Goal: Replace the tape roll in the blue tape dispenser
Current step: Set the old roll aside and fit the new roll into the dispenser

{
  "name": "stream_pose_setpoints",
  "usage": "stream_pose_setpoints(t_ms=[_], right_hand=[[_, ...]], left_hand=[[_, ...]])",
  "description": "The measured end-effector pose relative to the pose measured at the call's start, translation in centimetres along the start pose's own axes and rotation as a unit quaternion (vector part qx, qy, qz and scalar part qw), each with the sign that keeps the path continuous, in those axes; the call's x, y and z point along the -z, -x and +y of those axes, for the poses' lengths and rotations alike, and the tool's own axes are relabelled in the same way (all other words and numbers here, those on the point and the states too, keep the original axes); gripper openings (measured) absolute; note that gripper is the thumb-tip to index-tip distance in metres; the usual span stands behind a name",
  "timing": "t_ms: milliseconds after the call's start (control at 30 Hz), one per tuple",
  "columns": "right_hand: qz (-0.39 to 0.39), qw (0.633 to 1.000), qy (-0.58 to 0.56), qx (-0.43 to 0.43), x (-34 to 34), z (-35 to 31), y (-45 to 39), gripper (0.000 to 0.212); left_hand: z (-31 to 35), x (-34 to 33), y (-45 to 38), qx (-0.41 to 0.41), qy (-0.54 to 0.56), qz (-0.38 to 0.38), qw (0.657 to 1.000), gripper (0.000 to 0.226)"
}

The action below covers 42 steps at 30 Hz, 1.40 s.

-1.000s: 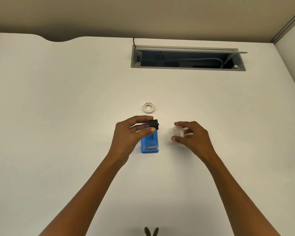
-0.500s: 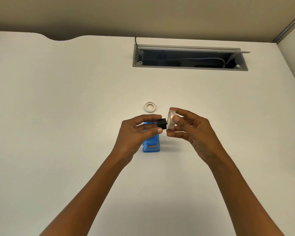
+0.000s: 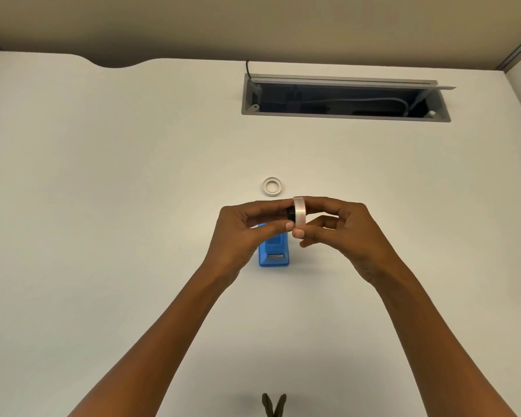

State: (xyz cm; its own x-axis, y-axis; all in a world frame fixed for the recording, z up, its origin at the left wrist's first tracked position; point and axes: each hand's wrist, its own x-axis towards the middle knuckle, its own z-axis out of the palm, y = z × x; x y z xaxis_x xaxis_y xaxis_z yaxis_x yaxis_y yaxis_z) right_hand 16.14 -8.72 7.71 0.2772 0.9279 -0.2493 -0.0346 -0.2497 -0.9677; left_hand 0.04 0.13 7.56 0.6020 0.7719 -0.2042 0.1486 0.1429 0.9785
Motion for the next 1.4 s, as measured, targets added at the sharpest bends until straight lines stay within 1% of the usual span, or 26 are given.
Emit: stream_pose_setpoints(t_ms=[133, 233, 333, 400, 433, 467, 567, 600, 700, 767, 867, 933, 1033, 1133, 1200, 1267, 1400], right_hand=[[0.001, 1.000, 0.000, -0.003, -0.1, -0.3, 0.0, 0.048], [0.006, 1.000, -0.006, 0.003, -0.3, -0.3, -0.2, 0.046], [0.029, 0.999, 0.030, 0.007, -0.6, 0.0, -0.4, 0.052], [0.031, 0.998, 0.060, 0.008, -0.9, 0.3, -0.3, 0.059], [0.027, 0.998, 0.058, 0.008, -0.9, 0.5, -0.2, 0.061], [0.024, 0.998, 0.049, 0.010, -1.0, 0.7, -0.1, 0.058], [0.027, 0.999, 0.013, 0.018, -1.0, 1.4, 0.5, 0.033], [0.028, 0.999, 0.018, 0.021, -1.0, 1.7, 0.7, 0.032], [0.037, 0.997, 0.063, 0.022, -1.0, 2.6, 1.4, 0.037], [0.051, 0.992, 0.103, 0.052, -1.0, 2.7, 1.7, 0.039], [0.071, 0.971, 0.188, 0.128, -0.9, 2.9, 1.4, 0.034], [0.082, 0.961, 0.208, 0.162, -1.0, 2.9, 1.1, 0.033], [0.088, 0.946, 0.241, 0.200, -1.2, 2.9, 0.1, 0.033], [0.093, 0.935, 0.261, 0.222, -1.5, 3.1, -0.6, 0.031], [0.088, 0.938, 0.254, 0.216, -1.5, 3.4, -0.9, 0.031], [0.081, 0.943, 0.252, 0.202, -1.6, 3.8, -1.0, 0.032], [0.069, 0.938, 0.279, 0.192, -1.4, 4.3, -1.4, 0.032]], left_hand=[[-0.2, 0.1, -0.1, -0.003, 0.012, 0.005, 1.000, 0.029], [-0.3, 0.1, -0.1, -0.009, 0.007, 0.006, 1.000, 0.029], [-0.5, -0.1, 0.1, -0.002, -0.003, 0.013, 1.000, 0.029], [-0.8, -0.1, 0.2, 0.011, -0.005, 0.024, 1.000, 0.028], [-1.0, -0.1, 0.4, 0.015, -0.003, 0.031, 0.999, 0.028], [-1.2, 0.0, 0.5, 0.019, -0.002, 0.039, 0.999, 0.028], [-1.9, 0.3, 0.9, 0.029, 0.005, 0.051, 0.998, 0.029], [-2.2, 0.3, 1.1, 0.031, 0.004, 0.051, 0.998, 0.028], [-2.9, 0.0, 1.7, 0.038, 0.007, 0.045, 0.998, 0.026], [-3.3, -0.2, 1.9, 0.043, 0.014, 0.043, 0.998, 0.026], [-3.6, -0.3, 1.7, 0.038, 0.008, 0.039, 0.998, 0.026], [-3.4, -0.3, 1.3, 0.028, -0.001, 0.039, 0.999, 0.025], [-2.9, 0.2, 0.6, 0.007, -0.033, 0.045, 0.998, 0.025], [-2.5, 0.7, 0.1, -0.018, -0.087, 0.030, 0.996, 0.027], [-2.5, 0.8, 0.0, -0.032, -0.138, 0.014, 0.990, 0.031], [-2.7, 0.8, 0.0, -0.038, -0.166, -0.003, 0.985, 0.037], [-3.7, 0.9, -0.4, -0.042, -0.229, -0.014, 0.972, 0.047]])
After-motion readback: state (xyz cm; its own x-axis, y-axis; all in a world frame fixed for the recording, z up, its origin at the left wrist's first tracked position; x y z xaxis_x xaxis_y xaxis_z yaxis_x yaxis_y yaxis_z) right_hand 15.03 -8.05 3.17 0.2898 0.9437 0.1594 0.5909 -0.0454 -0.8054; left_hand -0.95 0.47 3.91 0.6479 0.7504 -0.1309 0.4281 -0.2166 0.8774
